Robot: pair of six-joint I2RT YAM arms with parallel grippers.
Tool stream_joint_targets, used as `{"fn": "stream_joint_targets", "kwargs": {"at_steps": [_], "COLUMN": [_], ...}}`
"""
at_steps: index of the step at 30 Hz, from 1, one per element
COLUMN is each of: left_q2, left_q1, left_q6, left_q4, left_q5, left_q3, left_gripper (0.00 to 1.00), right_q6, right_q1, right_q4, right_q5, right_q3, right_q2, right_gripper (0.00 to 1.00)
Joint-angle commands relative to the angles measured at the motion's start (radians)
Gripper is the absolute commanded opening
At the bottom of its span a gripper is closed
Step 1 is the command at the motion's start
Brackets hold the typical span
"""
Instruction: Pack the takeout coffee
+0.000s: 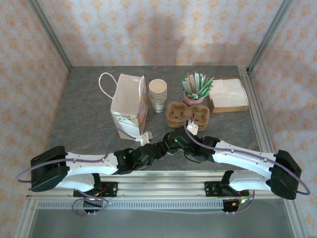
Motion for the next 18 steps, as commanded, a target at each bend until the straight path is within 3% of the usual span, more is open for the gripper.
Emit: {"fn": "stream_joint_targets", "kwargs": {"at_steps": [1, 18], "left_q2": [-0.024, -0.146], "left_q1": [-0.004, 0.009], "left_q6": [0.100, 0.243], "left_q4": [-0.227, -0.445], "left_q5": [0.021, 0.003], "left_q3": [0.065, 0.231], "left_gripper": [0.40, 0.44], "right_q6": [-0.024, -0.083], "right_q1": [0.020, 0.009], "right_q4": [-0.245, -0.349], "right_q5": [-0.041, 0.066], "right_q3": [-0.010, 0.137], "right_q2": [0.053, 0.008], "right_gripper": [0.56, 0.62]}}
